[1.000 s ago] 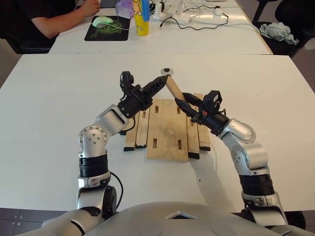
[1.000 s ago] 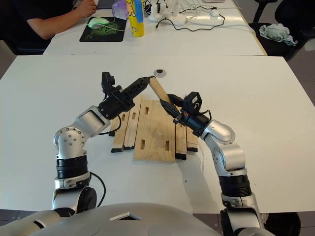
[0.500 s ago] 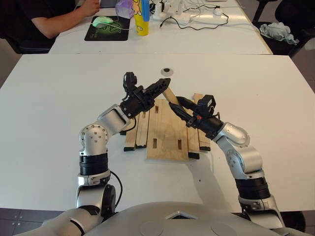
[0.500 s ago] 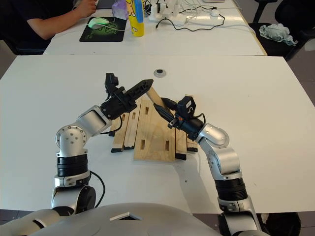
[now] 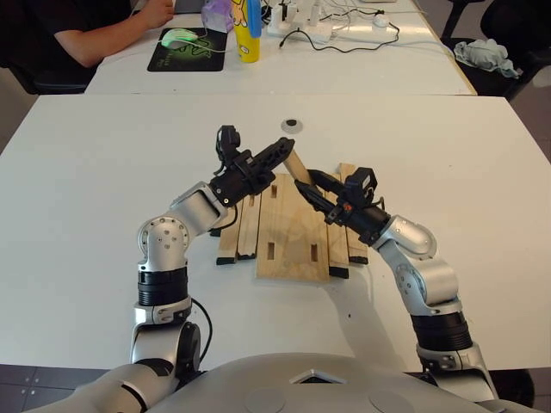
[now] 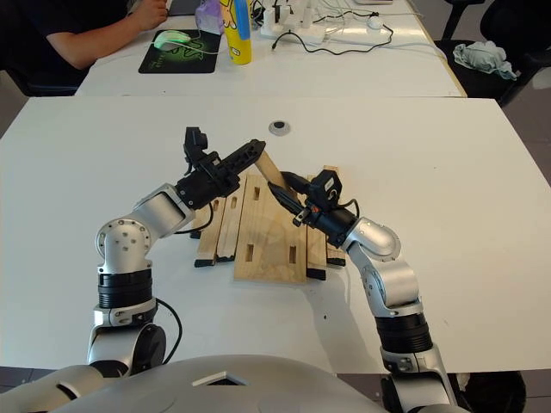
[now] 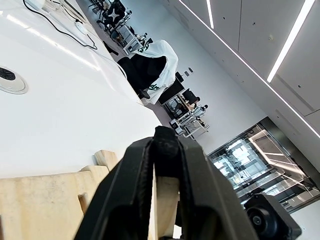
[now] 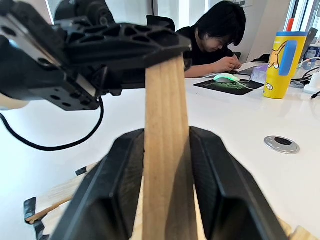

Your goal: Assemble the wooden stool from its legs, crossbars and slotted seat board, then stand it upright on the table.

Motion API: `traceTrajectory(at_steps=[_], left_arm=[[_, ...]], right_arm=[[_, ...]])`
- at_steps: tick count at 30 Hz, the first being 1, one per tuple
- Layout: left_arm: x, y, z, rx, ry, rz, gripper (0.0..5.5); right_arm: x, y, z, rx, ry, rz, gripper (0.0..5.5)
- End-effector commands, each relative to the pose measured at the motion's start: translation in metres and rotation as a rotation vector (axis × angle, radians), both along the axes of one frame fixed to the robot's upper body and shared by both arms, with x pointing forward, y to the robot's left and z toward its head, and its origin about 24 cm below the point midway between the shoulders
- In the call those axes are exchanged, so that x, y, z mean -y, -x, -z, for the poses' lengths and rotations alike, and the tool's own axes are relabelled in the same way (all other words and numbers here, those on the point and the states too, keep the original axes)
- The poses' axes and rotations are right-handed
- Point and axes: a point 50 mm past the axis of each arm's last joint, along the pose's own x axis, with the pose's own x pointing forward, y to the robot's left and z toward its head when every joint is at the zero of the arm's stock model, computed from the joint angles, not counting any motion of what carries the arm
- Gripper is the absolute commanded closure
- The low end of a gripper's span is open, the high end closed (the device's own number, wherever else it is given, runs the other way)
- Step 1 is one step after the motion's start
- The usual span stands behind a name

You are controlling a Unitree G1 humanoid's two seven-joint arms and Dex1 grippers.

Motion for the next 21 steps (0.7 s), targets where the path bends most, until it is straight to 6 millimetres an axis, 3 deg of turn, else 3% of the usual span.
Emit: traceTrajectory(at_steps=[1, 6, 8, 14, 21], left_arm=[[-0.004, -0.004, 0.002, 0.013, -0.042, -0.044, 4.99], [-0.01, -0.008, 0.002, 0.062, -0.121, -0.111, 5.03], [-0.013, -0.009, 0.002, 0.075, -0.128, -0.148, 5.03], [-0.031, -0.011, -0.004, 0.115, -0.149, -0.279, 5.07], [-0.069, 0.01, -0.014, 0.12, -0.148, -0.531, 5.07]], right_arm=[[-0.002, -0.001, -0.001, 0.001, 0.004, 0.011, 4.18], [0.001, -0.006, -0.002, -0.036, -0.037, 0.043, 4.18], [0.002, -0.007, -0.001, -0.033, -0.02, 0.065, 3.72], [0.014, -0.005, 0.007, -0.08, 0.001, 0.131, 3.68], [0.035, -0.008, 0.013, -0.101, -0.004, 0.282, 3.68]])
